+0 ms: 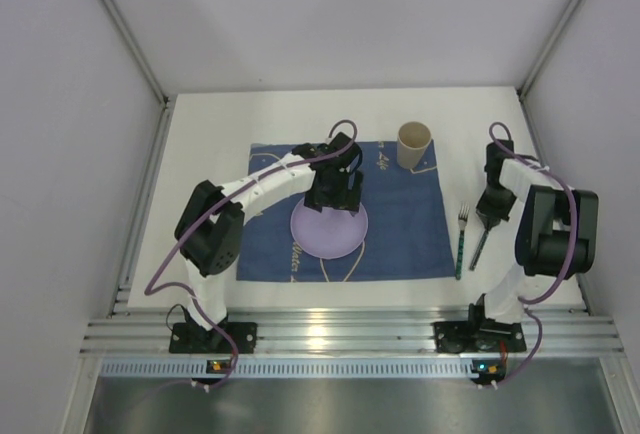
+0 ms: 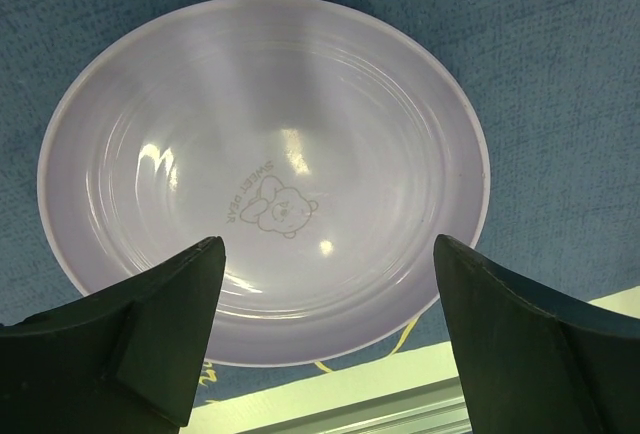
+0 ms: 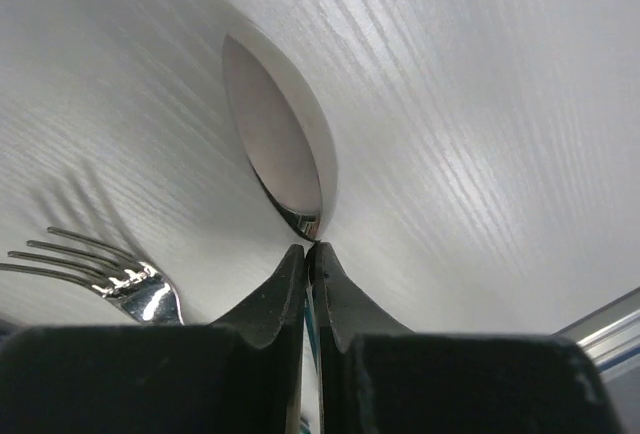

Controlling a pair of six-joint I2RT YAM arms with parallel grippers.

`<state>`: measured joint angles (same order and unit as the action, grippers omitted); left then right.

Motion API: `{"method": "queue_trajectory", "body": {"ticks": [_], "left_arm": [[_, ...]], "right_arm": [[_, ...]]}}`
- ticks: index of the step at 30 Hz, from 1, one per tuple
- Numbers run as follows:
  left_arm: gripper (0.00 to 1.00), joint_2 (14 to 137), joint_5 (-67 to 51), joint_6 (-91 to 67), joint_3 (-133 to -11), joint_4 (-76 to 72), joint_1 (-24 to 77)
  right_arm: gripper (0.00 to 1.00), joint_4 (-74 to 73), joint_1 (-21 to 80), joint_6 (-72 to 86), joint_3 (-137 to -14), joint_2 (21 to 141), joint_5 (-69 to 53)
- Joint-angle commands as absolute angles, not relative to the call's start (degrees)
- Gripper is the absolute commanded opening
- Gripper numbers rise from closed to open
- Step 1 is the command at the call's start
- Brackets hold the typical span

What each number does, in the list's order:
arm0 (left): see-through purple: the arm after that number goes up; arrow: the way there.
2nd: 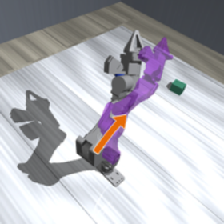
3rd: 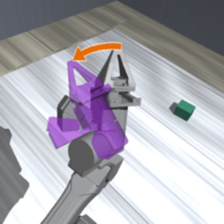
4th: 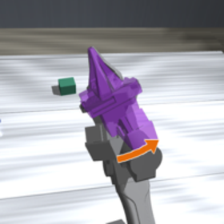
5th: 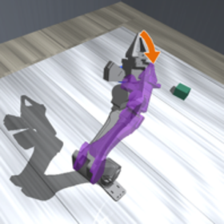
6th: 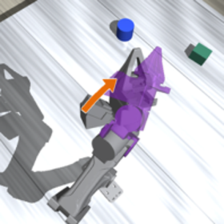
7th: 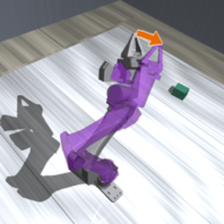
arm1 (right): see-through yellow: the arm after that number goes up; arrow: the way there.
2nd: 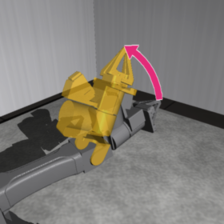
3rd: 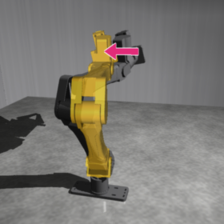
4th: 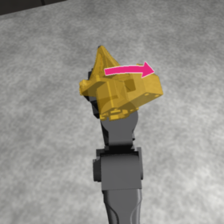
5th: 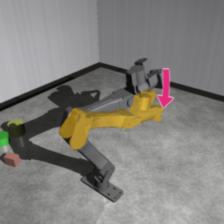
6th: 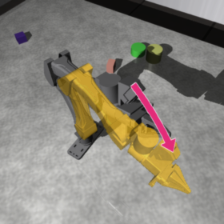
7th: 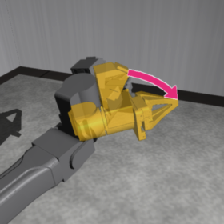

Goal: Set the dinner table for one person

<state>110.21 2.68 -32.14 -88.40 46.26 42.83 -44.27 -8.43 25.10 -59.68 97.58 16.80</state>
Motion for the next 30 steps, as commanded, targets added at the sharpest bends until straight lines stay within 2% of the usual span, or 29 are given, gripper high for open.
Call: {"method": "queue_trajectory", "body": {"ticks": [1,6,11,14,19,30], "left_arm": [[0.9,109.6,2.2,-31.5,-88.8,45.9,42.7],[0.9,109.9,1.2,-31.9,-90.8,46.4,42.7],[0.91,110.2,2.4,-33.0,-94.7,47.7,42.9],[0.91,109.0,4.1,-33.8,-95.9,48.2,42.8],[0.92,106.4,5.6,-36.0,-95.6,50.2,42.6],[0.92,94.1,11.0,-39.8,-86.7,55.2,42.7]], "right_arm": [[0.0,-39.5,-7.5,24.1,-59.1,101.0,21.0],[0.0,-46.7,-3.5,24.9,-65.7,94.8,23.7],[0.0,-54.9,8.9,27.6,-76.9,90.7,22.4],[0.0,-56.4,17.0,31.0,-79.5,90.3,19.5],[0.0,-52.6,24.1,35.5,-76.9,92.5,13.5],[0.0,-46.1,29.4,37.2,-76.0,102.9,16.2]]}}
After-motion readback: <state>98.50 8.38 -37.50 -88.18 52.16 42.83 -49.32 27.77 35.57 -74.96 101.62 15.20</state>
